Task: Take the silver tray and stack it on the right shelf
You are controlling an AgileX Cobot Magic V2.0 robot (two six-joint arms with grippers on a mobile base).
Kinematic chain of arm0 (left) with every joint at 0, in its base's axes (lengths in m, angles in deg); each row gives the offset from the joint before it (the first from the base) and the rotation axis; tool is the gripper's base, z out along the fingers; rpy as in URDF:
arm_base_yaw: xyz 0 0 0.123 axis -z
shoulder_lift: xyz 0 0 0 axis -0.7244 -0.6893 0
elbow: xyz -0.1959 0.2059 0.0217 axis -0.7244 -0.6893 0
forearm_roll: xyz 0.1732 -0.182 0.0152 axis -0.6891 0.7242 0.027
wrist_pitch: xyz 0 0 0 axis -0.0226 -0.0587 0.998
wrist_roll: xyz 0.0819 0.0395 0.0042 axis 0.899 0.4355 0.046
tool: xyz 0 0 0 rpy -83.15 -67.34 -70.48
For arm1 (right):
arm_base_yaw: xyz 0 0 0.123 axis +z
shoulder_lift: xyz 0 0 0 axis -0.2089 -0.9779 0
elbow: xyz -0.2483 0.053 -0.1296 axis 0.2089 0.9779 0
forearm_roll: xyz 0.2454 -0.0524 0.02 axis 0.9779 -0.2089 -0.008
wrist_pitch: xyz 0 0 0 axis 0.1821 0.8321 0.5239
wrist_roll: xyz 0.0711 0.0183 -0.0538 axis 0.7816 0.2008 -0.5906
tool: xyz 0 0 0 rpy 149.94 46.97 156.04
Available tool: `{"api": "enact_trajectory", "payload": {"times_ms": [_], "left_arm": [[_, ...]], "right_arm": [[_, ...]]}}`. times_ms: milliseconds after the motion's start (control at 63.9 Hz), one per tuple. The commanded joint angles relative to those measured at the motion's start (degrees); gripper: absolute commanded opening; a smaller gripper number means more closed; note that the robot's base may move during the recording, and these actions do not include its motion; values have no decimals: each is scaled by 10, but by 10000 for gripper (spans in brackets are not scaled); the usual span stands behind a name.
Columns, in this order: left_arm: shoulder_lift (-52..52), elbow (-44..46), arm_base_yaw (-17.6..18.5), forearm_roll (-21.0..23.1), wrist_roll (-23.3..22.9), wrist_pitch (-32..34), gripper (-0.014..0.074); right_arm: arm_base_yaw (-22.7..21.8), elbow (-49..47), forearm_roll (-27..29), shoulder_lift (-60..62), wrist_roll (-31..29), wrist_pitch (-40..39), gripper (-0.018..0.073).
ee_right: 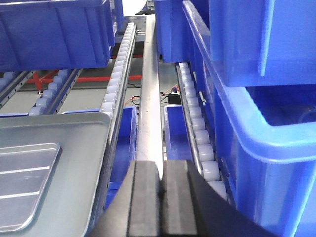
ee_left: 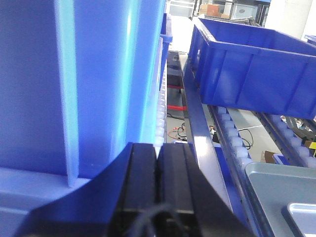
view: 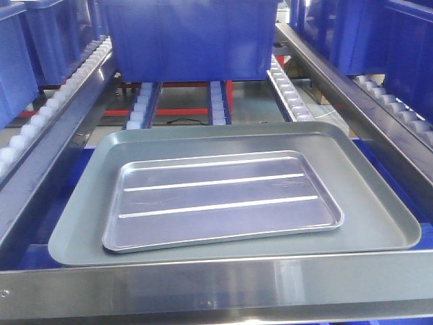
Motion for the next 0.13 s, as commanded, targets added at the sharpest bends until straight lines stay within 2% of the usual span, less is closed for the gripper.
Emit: {"api": "enact_trajectory", "payload": {"times_ms": [0, 110], "left_arm": [[8, -11, 0, 3, 3, 50, -92], [8, -11, 0, 3, 3, 50, -92]], "right_arm": [[-3, -10, 0, 12, -6, -54, 57], [-3, -10, 0, 12, -6, -54, 57]]}}
